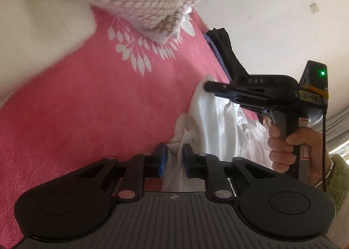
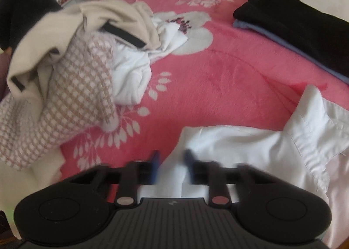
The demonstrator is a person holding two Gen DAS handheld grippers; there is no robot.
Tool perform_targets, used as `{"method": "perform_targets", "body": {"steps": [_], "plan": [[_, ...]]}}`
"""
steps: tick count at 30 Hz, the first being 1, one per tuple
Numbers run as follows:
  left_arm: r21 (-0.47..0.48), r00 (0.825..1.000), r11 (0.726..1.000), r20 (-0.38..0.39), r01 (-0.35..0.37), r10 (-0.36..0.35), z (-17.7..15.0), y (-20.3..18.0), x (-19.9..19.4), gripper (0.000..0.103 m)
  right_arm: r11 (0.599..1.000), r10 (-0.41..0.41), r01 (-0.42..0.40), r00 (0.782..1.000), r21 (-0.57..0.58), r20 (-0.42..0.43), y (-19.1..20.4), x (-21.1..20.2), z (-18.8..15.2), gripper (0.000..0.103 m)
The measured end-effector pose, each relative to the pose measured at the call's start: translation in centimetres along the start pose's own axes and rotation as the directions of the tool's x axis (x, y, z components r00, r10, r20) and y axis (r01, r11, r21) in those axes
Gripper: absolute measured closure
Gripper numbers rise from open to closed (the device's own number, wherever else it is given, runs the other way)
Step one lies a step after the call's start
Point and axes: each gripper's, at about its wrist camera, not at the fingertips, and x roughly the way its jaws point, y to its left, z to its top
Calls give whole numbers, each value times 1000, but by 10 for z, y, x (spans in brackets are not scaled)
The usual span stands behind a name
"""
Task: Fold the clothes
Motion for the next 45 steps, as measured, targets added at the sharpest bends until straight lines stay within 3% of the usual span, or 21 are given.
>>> {"method": "perform_targets", "body": {"steps": [6, 13, 16, 19, 23, 26, 28, 31, 35, 37, 39, 42, 45], "plan": [[-32, 999, 999, 45, 8, -6, -4, 7, -9, 102, 992, 56, -69, 991, 108, 123, -31, -33, -13, 103], [-118, 977, 986, 192, 116, -92, -5, 19, -34, 102, 947, 89, -138, 981, 289, 174, -80, -48, -34, 103], [-113, 987, 989, 137, 97, -81, 1, 20, -26, 102, 929, 114, -172, 975, 328, 190, -90, -48, -40, 103], [-27, 997, 998, 41, 60, -59, -1, 10, -15, 101, 908, 137, -207, 969, 365, 207, -100, -48, -46, 103], [66, 999, 997, -15, 49, -48, -11, -3, -11, 83, 877, 164, -249, 959, 411, 230, -113, -48, -53, 102], [87, 997, 994, -13, 72, -71, -15, -7, -14, 79, 876, 145, -231, 963, 424, 226, -114, -52, -54, 99], [100, 996, 991, -5, 84, -84, -17, -9, -18, 76, 889, 123, -216, 962, 403, 245, -108, -63, -52, 96], [142, 996, 986, 7, 86, -88, -20, -13, -22, 73, 933, 110, -188, 961, 307, 253, -87, -81, -48, 82], [213, 996, 973, -9, 87, -87, -26, -20, -24, 69, 981, 173, -184, 974, 65, 149, -30, -93, -45, 66], [232, 996, 968, -22, 92, -89, -28, -23, -23, 69, 980, 199, -197, 979, -37, 52, 0, -89, -48, 57], [252, 996, 964, -26, 88, -84, -30, -25, -22, 69, 968, 201, -205, 979, -143, -42, 30, -82, -53, 56], [296, 998, 953, -15, 67, -66, -33, -29, -22, 69, 950, 145, -173, 982, -260, -122, 58, -69, -64, 57], [384, 999, 923, 6, 30, -35, -39, -38, -23, 69, 944, 112, -156, 980, -291, -165, 63, -58, -72, 58]]}}
